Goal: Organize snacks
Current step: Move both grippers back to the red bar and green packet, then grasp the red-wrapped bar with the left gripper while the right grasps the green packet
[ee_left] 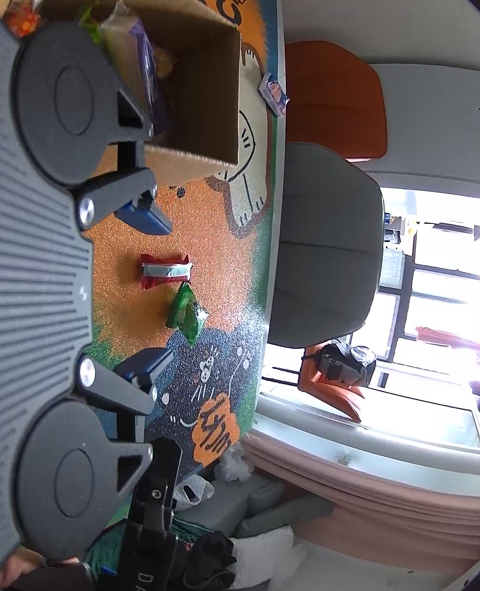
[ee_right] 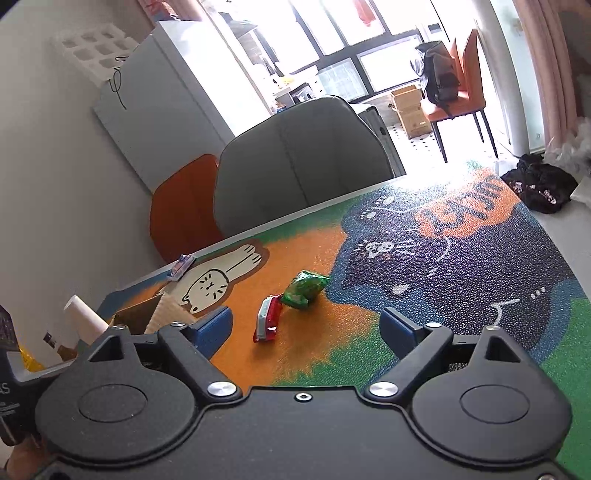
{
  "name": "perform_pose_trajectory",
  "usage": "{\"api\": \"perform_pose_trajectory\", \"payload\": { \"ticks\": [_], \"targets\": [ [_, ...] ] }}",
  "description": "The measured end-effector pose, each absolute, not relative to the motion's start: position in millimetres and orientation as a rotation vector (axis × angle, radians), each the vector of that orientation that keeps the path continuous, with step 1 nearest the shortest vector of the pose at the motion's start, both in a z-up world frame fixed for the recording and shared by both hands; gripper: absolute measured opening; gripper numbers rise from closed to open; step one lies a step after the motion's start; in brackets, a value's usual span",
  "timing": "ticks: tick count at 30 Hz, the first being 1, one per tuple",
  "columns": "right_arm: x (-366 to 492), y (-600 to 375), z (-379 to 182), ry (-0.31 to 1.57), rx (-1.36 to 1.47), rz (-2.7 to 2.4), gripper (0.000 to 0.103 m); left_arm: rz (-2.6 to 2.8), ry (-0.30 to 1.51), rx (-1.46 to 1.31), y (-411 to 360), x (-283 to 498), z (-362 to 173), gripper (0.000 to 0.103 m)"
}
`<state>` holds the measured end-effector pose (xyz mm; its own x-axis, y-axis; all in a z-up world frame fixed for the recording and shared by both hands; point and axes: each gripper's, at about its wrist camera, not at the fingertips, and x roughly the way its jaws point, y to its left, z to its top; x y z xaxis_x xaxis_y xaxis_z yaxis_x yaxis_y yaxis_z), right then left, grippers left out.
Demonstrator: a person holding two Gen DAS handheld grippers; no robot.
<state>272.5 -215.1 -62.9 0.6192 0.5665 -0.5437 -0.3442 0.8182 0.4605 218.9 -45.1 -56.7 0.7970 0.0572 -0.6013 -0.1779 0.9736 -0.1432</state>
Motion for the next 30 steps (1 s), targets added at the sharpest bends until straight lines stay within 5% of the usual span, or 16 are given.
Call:
{"api": "perform_pose_trajectory", "payload": {
  "ticks": [26,30],
  "targets": [
    [355.4,-189.0,-109.7,0.859,0.385,0.597,0.078,0.254,0.746,-0.245,-36.9,301.7,-121.7,0.045],
    [364.9,-178.4,-114.3,0.87,0.395,0.603,0.078,0.245,0.764,-0.279,-31.5,307.8,-130.8,0.023]
  ]
}}
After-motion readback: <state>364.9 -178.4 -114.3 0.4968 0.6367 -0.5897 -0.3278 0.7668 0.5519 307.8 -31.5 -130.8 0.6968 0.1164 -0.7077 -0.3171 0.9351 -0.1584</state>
